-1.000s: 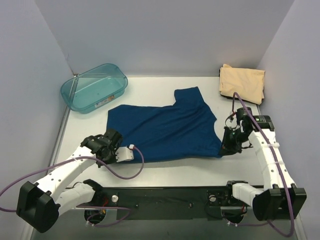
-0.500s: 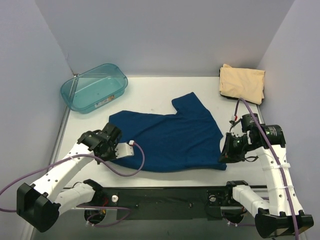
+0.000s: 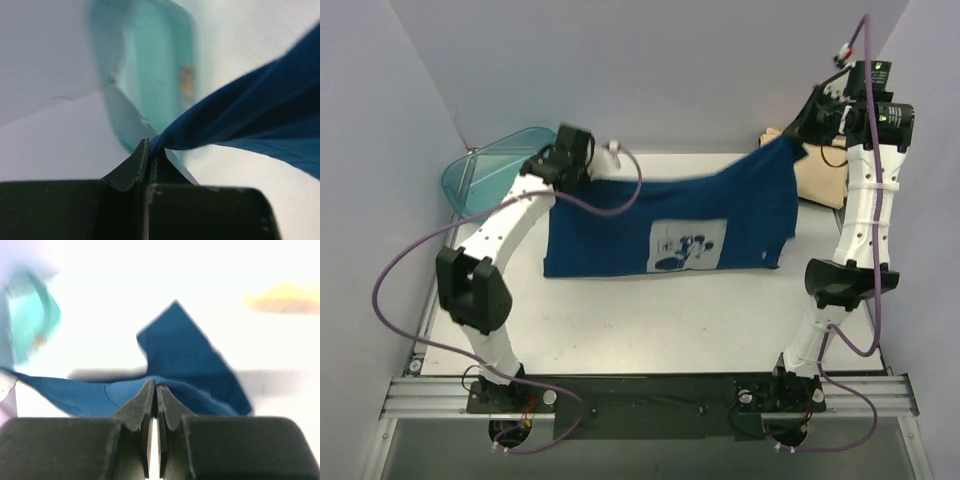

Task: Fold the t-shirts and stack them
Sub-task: Flatten out the tshirt

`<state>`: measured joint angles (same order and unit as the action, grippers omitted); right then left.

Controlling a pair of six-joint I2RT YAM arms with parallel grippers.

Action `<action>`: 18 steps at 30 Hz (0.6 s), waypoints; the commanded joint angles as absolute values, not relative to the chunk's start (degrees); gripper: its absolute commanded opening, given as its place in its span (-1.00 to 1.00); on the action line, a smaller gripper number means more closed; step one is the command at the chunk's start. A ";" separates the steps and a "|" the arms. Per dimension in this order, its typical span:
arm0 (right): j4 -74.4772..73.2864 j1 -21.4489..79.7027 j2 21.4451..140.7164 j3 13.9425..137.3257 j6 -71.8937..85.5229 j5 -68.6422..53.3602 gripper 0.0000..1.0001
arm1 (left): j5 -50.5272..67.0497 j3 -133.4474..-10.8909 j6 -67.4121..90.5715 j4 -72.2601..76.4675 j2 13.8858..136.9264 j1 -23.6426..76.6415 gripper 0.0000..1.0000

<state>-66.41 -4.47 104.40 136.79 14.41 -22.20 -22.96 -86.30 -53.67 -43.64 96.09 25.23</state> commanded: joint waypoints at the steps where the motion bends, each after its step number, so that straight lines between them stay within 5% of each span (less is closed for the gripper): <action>1: -43.32 -12.80 107.25 148.63 29.73 -27.05 -1.00 | -26.80 -131.16 -49.57 -37.96 109.47 19.43 -1.00; 3: -11.69 -16.24 97.50 129.33 38.97 -26.90 -1.00 | -28.21 -143.13 -49.48 -37.62 115.02 18.38 -1.00; 5: -3.18 -17.48 93.78 127.34 40.61 -25.24 -1.00 | -28.56 -149.48 -50.62 -35.26 117.50 17.67 -1.00; 10: -7.21 -18.37 107.12 150.90 40.95 -34.44 -1.00 | -27.34 -142.06 -55.01 -24.98 113.66 16.88 -1.00; 18: -12.55 -18.46 88.00 115.80 23.77 -39.81 -1.00 | -19.53 -120.53 -55.81 -26.89 101.64 16.52 -1.00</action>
<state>-9.89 -17.93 94.65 128.44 34.52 -35.42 -22.79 -132.14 -54.39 -26.61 109.34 17.50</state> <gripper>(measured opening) 0.003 0.038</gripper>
